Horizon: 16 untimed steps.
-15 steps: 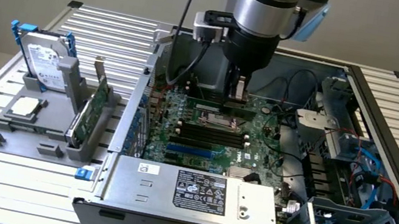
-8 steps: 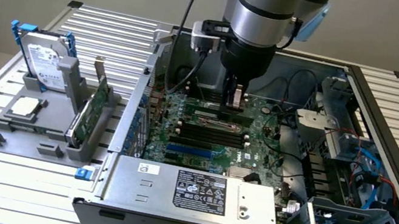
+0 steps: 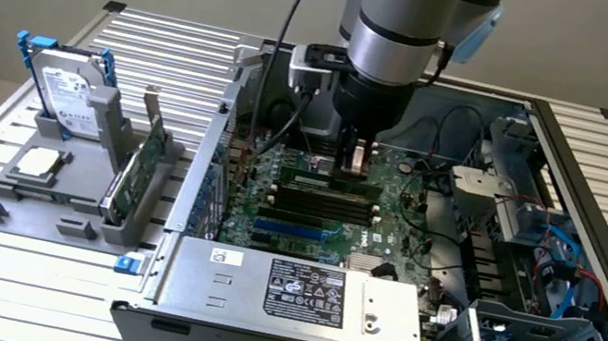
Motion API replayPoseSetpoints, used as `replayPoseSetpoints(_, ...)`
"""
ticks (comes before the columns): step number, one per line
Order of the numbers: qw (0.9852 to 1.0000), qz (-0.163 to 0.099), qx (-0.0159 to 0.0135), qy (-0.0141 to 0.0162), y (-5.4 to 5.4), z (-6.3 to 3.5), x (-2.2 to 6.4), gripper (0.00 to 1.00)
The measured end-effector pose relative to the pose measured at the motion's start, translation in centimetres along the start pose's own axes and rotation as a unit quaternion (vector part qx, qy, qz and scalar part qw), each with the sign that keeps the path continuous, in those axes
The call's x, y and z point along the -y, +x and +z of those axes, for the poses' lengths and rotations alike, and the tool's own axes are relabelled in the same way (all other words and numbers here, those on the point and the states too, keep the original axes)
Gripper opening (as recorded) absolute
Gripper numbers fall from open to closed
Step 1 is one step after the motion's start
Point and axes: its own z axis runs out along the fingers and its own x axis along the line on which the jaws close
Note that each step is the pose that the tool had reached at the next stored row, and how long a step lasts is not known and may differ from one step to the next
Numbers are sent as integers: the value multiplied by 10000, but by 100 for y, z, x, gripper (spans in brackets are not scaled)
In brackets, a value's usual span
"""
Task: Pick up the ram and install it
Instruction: 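Insert the ram into the slot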
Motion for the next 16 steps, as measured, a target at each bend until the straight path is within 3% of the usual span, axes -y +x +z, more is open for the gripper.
replayPoseSetpoints(16, 10000, 1, 0, 7, 5, 287, 7, 14)
